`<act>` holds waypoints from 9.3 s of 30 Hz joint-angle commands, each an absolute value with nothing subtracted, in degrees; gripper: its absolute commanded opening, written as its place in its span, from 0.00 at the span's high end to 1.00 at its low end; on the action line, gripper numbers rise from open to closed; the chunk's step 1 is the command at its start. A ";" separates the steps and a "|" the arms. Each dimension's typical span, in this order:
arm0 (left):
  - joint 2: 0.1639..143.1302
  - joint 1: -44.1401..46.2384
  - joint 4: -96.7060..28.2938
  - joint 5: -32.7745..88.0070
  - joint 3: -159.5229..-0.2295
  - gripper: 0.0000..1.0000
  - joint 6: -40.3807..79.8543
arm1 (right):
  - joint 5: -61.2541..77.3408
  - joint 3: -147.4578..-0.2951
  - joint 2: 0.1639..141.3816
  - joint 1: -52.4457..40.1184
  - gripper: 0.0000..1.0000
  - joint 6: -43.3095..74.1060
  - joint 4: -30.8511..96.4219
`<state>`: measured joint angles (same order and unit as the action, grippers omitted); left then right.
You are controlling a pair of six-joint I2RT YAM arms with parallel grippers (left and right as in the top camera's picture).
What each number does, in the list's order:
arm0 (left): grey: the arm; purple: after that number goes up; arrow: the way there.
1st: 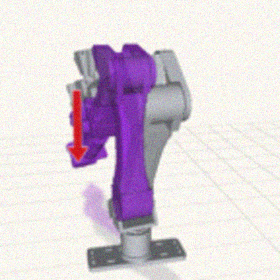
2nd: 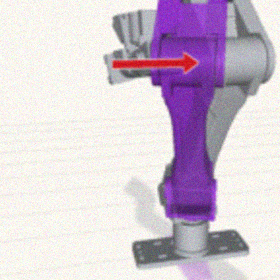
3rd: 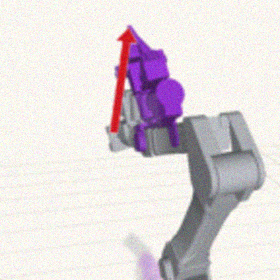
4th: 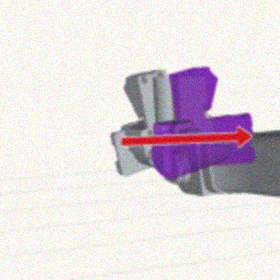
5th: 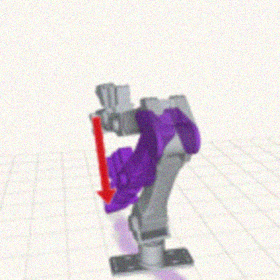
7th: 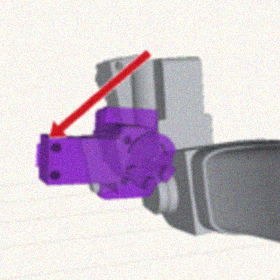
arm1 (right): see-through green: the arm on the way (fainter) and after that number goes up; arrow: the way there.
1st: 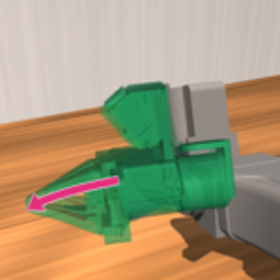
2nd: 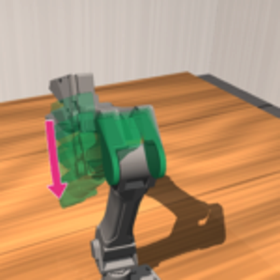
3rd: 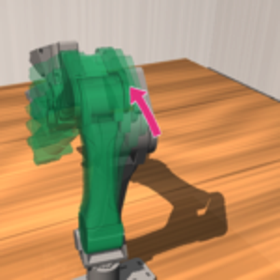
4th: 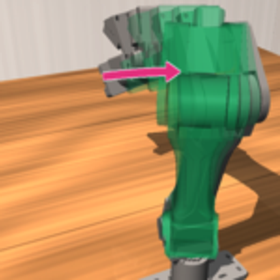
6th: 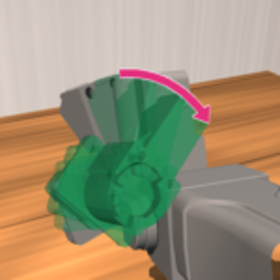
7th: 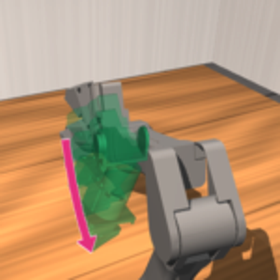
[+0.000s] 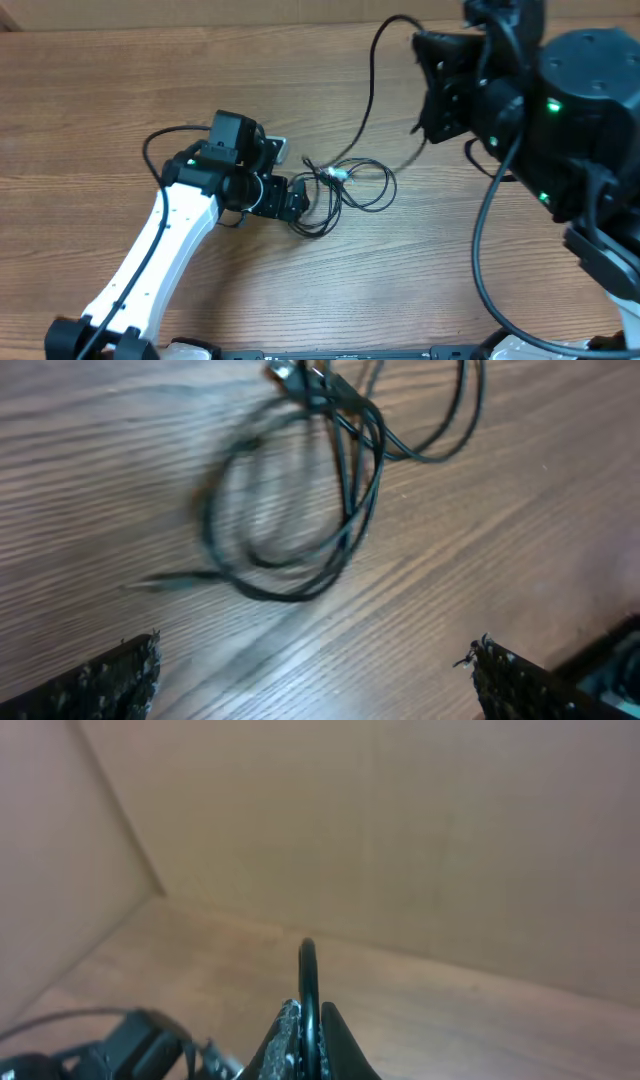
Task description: Untangle cables
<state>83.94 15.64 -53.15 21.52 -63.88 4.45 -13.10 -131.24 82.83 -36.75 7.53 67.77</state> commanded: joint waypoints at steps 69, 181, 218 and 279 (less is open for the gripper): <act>87.92 23.70 -24.73 12.75 -50.50 0.00 19.25 | -48.38 -139.20 83.05 -36.62 0.96 -4.49 66.63; 90.39 14.70 -79.88 -3.33 -127.59 0.96 12.40 | -11.94 -138.98 119.28 27.29 0.96 -1.85 38.00; 90.65 14.76 -76.55 -3.53 -127.59 0.96 13.28 | -6.39 -139.26 135.11 31.90 0.00 5.39 40.21; 90.21 14.63 -82.32 35.62 -127.61 0.96 -2.96 | 49.34 -136.00 110.28 -18.41 0.20 -32.80 96.33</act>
<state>90.43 14.26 -83.11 34.15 -127.20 -7.11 49.08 -136.05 111.07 -17.43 -32.77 96.95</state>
